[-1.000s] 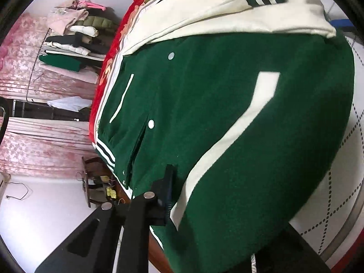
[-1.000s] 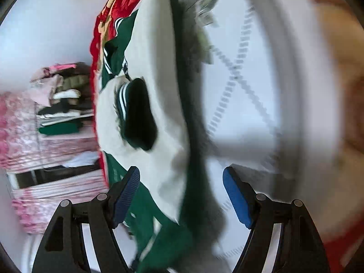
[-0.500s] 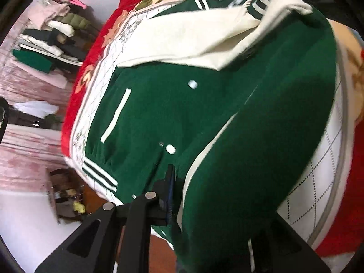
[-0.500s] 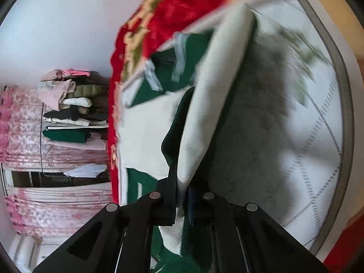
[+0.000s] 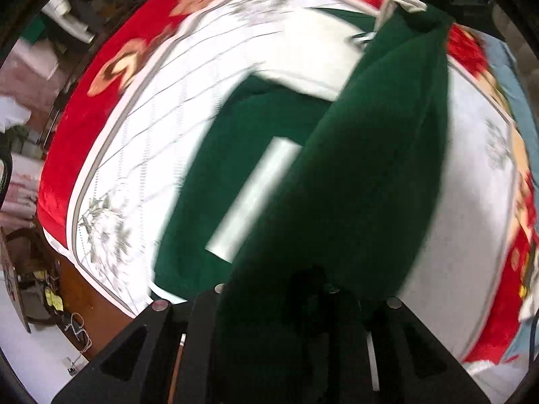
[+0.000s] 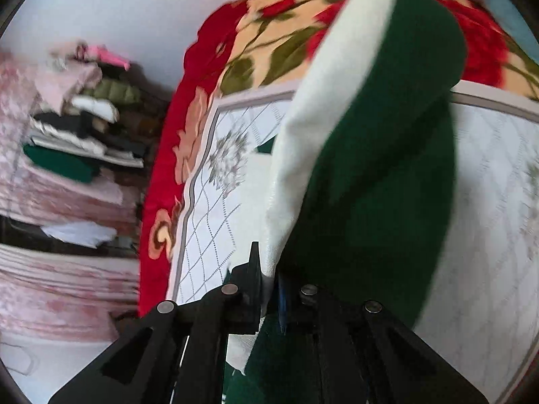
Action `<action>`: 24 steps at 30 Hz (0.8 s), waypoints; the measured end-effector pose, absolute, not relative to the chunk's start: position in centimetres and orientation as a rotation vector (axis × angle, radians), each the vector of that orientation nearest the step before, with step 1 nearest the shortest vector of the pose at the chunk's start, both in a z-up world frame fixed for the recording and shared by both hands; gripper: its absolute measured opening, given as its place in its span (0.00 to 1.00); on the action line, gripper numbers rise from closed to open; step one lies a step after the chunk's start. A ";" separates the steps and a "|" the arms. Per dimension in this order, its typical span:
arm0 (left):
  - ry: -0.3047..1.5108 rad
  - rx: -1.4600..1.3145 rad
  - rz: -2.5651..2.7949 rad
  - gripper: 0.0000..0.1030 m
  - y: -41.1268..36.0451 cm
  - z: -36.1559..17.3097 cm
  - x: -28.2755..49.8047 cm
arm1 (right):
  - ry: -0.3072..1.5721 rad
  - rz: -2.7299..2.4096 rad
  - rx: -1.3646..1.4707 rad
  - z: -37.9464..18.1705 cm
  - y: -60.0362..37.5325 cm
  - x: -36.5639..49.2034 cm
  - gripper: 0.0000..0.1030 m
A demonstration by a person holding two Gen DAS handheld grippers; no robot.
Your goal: Fold large clothes
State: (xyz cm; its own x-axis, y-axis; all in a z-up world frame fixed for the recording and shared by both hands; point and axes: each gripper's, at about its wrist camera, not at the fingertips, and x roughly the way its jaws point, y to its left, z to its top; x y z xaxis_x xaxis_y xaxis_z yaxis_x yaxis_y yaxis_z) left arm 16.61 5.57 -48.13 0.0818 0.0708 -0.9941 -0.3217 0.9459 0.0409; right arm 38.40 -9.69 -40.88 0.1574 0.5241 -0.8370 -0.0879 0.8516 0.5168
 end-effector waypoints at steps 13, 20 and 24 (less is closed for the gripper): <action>1.478 -0.641 0.335 0.83 19.7 -53.8 13.0 | 1.590 0.485 0.264 -52.8 5.6 41.5 0.44; 1.480 -0.564 0.491 0.82 20.5 -53.8 10.5 | 1.554 0.601 0.381 -48.6 -0.2 39.6 0.51; 1.532 -0.488 0.426 0.74 18.0 -55.6 11.4 | 1.541 0.462 0.309 -47.7 -6.4 36.5 0.51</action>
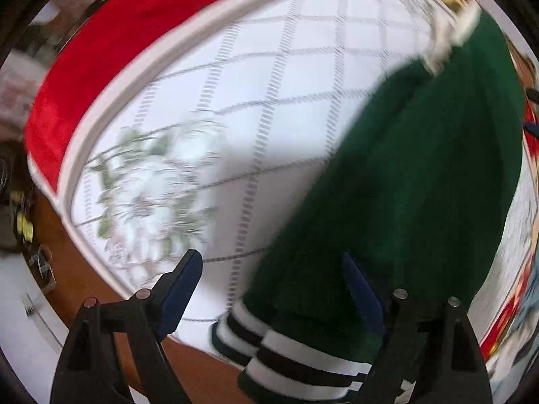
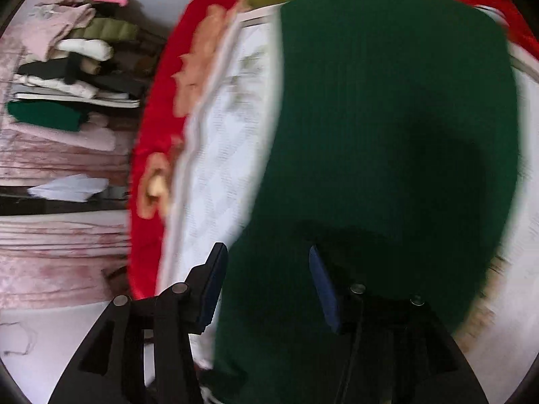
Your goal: Fold large clothes
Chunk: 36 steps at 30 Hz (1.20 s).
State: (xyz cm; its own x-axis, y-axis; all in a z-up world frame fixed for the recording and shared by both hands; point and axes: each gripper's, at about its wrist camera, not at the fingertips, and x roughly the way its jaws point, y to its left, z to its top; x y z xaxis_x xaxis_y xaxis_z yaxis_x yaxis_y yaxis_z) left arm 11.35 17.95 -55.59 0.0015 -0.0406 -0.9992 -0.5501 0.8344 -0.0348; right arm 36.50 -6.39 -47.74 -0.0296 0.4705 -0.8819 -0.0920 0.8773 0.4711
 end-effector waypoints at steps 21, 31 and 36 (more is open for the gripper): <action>1.342 -0.362 0.479 0.99 20.6 -50.6 13.2 | 1.428 0.331 0.806 -59.2 -21.4 34.0 0.25; 1.331 -0.321 0.424 0.99 17.0 -47.7 13.7 | 1.545 0.027 0.866 -54.0 -26.6 17.7 0.30; 1.410 -0.247 0.375 0.99 12.8 -50.0 14.1 | 1.906 0.092 0.569 -56.2 -26.7 12.5 0.51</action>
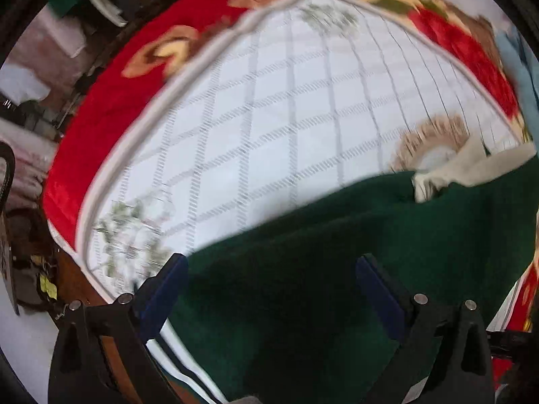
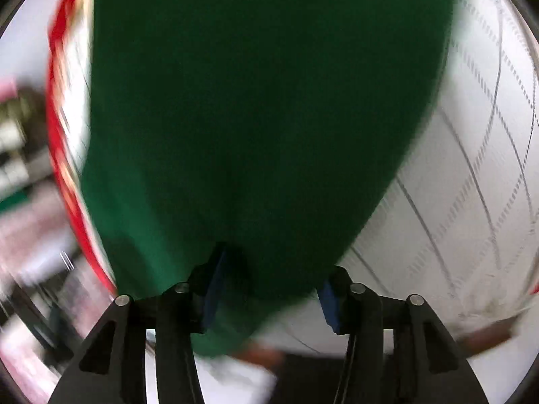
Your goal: Fold large clothes
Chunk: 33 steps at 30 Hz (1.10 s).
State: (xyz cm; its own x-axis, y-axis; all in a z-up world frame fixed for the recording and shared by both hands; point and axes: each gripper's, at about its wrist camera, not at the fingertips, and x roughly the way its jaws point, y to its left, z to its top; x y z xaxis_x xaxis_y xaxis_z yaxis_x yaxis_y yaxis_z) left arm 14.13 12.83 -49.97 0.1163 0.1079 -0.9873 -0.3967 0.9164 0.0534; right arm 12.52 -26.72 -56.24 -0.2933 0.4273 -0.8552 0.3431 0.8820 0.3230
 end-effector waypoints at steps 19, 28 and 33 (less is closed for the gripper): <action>1.480 -0.279 0.378 1.00 10.5 -59.1 21.3 | 1.541 0.145 0.381 -56.8 -23.9 37.6 0.36; 1.382 -0.284 0.392 1.00 9.1 -51.5 17.8 | 1.497 0.210 0.453 -49.0 -28.9 33.9 0.60; 1.392 -0.270 0.344 1.00 6.0 -50.8 16.3 | 1.407 -0.082 0.478 -45.6 -37.6 26.6 0.69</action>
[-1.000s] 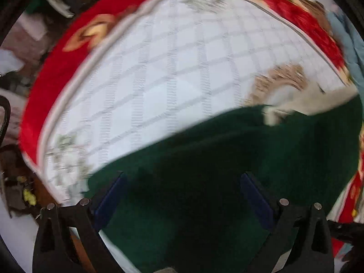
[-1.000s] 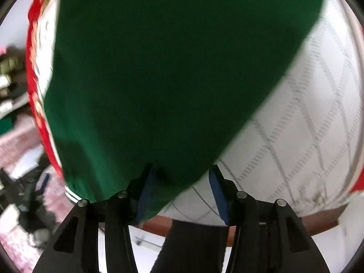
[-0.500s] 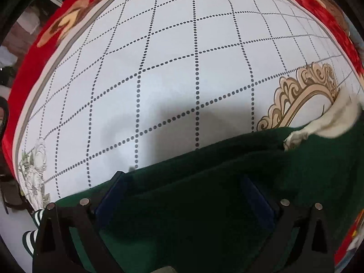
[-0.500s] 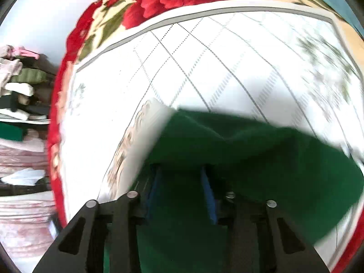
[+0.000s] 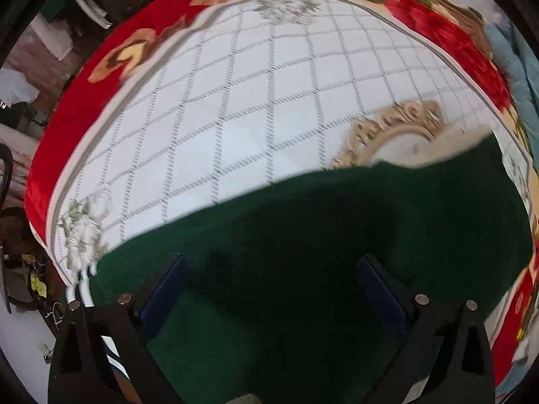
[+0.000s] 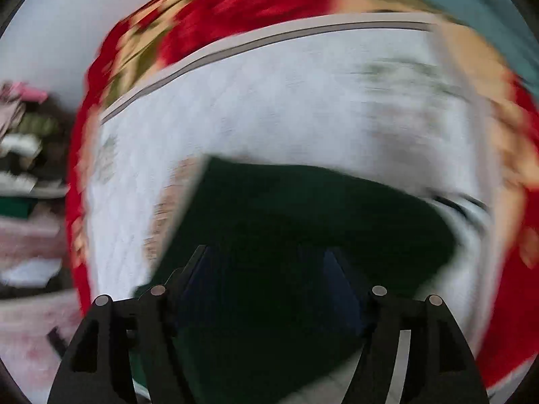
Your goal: Fold large clothes
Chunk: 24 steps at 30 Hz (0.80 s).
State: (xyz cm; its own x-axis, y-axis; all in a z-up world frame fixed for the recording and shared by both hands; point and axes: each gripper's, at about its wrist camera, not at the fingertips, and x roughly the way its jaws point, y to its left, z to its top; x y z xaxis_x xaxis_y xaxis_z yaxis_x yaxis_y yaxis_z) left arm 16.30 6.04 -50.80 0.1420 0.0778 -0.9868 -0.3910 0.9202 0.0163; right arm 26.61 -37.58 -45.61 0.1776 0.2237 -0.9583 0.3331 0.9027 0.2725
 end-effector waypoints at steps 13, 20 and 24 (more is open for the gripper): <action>1.457 -0.108 0.291 1.00 -1.8 -54.6 18.8 | 1.346 0.033 0.909 -59.2 -43.3 24.0 0.55; 1.452 -0.084 0.321 1.00 -2.6 -52.5 17.1 | 1.450 0.009 0.945 -58.0 -46.1 20.0 0.68; 1.479 -0.106 0.343 1.00 -2.8 -53.2 15.7 | 1.429 0.113 1.041 -60.0 -46.5 19.0 0.78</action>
